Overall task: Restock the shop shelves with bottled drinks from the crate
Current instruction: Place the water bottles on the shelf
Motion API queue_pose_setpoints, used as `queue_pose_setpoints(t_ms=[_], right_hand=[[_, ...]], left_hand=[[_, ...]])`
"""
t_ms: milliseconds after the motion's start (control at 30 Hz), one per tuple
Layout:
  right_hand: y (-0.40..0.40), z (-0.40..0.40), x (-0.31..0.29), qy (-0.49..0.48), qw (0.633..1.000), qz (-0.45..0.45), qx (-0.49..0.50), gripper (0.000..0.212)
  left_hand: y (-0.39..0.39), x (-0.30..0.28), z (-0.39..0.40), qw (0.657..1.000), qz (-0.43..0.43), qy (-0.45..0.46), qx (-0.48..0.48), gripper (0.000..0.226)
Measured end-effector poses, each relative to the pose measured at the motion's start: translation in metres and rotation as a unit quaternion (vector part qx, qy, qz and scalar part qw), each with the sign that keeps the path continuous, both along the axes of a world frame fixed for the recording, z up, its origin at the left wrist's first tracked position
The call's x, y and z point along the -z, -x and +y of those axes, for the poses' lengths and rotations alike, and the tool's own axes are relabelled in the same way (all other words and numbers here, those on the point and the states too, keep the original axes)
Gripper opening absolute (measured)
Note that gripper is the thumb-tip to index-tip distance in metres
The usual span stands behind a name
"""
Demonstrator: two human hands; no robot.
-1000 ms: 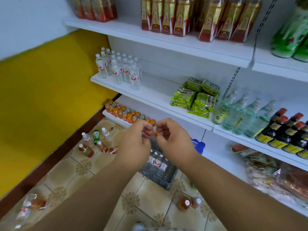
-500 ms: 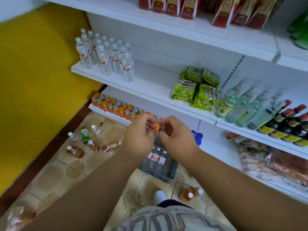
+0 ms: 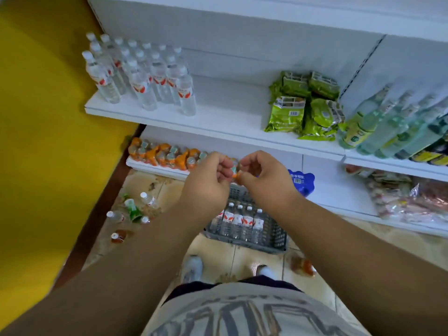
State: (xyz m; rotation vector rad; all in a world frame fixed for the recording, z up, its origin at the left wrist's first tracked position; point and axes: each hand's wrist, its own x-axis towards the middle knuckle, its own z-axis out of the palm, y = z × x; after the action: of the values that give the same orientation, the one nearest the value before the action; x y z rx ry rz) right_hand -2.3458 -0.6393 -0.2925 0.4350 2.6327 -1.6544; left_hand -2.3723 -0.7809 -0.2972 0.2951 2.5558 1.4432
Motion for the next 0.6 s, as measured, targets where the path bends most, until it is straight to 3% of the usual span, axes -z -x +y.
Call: queue_pose_setpoints(t_ms=[133,267,600], right_hand=[[0.003,-0.023,0.035,0.019,0.995,-0.033,0.09,0.021],[0.011,-0.033,0.08,0.021,0.987,-0.07,0.14,0.02],[0.017,0.011,0.268,0.038,0.96,-0.172,0.22,0.014]], left_hand=[[0.027,0.031,-0.023,0.997,-0.022,0.008,0.079,0.039],[0.051,0.074,-0.026,0.995,-0.045,0.004,0.083,0.047],[0.064,0.279,0.034,0.978,-0.191,0.038,0.077,0.033]])
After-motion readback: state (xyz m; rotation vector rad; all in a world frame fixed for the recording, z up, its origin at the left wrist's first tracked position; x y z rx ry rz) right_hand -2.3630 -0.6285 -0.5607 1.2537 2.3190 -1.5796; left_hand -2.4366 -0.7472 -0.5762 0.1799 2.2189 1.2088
